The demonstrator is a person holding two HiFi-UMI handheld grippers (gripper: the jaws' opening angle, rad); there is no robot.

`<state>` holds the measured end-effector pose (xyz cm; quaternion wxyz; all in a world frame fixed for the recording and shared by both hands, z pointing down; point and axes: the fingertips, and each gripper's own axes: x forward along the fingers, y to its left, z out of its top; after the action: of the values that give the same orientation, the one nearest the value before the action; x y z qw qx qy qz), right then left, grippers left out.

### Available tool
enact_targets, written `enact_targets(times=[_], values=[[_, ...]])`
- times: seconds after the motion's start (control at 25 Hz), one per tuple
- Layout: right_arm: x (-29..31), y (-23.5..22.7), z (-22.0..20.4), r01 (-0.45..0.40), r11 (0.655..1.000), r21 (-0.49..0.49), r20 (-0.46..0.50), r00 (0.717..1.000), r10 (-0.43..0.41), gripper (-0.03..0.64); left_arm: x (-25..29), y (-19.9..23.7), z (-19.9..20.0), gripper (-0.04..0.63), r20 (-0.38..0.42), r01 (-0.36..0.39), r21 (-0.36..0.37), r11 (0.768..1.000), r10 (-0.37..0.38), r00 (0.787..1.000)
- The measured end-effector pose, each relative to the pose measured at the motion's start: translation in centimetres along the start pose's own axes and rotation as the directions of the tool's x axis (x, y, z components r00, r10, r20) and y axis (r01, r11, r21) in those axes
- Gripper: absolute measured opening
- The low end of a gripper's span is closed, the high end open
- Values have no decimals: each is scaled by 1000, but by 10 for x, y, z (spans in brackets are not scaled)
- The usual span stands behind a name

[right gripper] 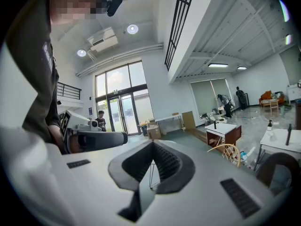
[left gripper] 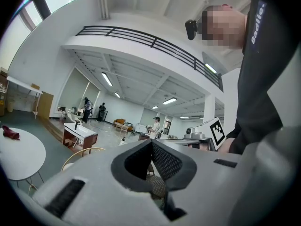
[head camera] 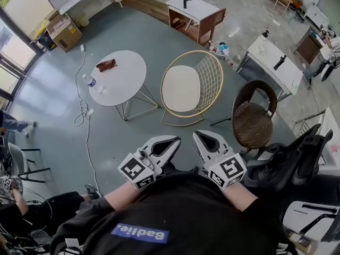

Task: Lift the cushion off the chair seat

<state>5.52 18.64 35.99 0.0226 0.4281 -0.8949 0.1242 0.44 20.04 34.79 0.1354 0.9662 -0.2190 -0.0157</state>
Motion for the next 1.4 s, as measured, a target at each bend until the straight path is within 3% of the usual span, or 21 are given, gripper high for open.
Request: enact_targets(times=[0.36, 0.8, 1.08, 1.4], values=[[28, -34, 0, -5, 1000, 2, -29, 1000, 5, 26, 19, 56, 3, 15, 10, -73, -19, 997, 73, 997], [132, -94, 29, 103, 995, 1, -69, 992, -103, 26, 48, 184, 19, 15, -19, -10, -43, 999, 9, 1000], [186, -127, 24, 166, 986, 16, -102, 981, -164, 26, 66, 259, 10, 15, -38, 4, -78, 997, -7, 999], [215, -155, -4, 86, 993, 77, -170, 983, -72, 26, 95, 301, -29, 15, -88, -89, -114, 989, 79, 993]])
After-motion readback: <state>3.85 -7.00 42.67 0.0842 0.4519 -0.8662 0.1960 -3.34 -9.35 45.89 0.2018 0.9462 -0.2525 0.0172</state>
